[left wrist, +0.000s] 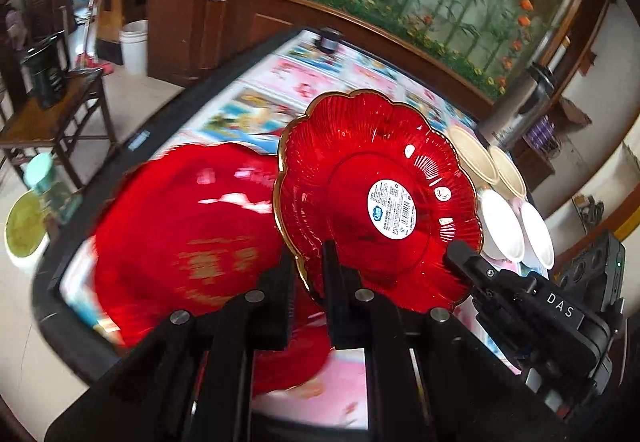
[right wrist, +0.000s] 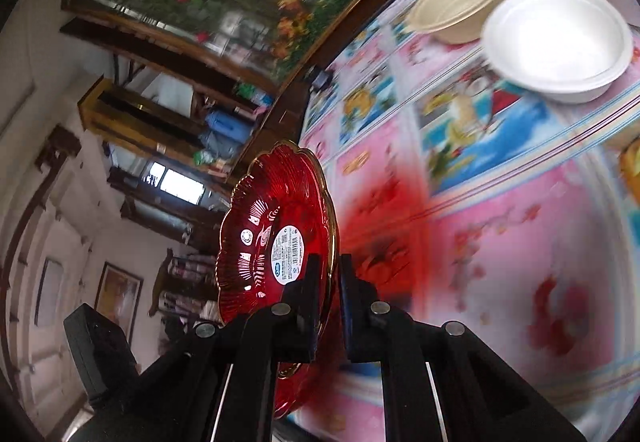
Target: Organize plates and bowls
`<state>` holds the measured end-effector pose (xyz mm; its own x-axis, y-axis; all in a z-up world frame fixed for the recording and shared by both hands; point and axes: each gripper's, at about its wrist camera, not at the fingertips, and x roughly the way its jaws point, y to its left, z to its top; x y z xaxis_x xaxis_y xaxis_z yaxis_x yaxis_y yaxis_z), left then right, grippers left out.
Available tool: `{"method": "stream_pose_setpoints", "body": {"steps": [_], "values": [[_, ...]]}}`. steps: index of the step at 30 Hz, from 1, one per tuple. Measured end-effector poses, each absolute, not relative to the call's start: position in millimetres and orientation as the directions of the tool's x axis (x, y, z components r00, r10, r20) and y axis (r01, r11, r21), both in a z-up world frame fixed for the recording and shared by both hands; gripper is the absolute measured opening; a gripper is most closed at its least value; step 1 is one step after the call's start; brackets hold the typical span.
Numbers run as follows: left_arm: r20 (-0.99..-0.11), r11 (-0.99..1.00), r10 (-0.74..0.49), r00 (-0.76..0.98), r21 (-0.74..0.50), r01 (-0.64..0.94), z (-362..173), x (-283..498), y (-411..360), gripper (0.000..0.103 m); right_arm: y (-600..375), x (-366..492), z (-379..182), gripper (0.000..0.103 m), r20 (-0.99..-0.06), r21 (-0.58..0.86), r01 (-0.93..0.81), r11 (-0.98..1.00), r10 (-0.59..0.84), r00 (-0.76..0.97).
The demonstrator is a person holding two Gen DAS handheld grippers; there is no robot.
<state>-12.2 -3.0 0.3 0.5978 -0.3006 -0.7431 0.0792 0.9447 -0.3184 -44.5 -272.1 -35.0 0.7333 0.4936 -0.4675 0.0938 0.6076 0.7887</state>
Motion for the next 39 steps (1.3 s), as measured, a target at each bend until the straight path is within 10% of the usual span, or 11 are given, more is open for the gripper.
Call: {"method": "stream_pose_setpoints", "body": {"steps": [39], "values": [[-0.845,0.975,-0.179,0.505,-0.219,-0.021,-30.0,-0.8,90.0,0.021,-152.9,-17.0,-51.9,0.016,-0.711,0.52,0.052,0.853,0.398,0.58]]}}
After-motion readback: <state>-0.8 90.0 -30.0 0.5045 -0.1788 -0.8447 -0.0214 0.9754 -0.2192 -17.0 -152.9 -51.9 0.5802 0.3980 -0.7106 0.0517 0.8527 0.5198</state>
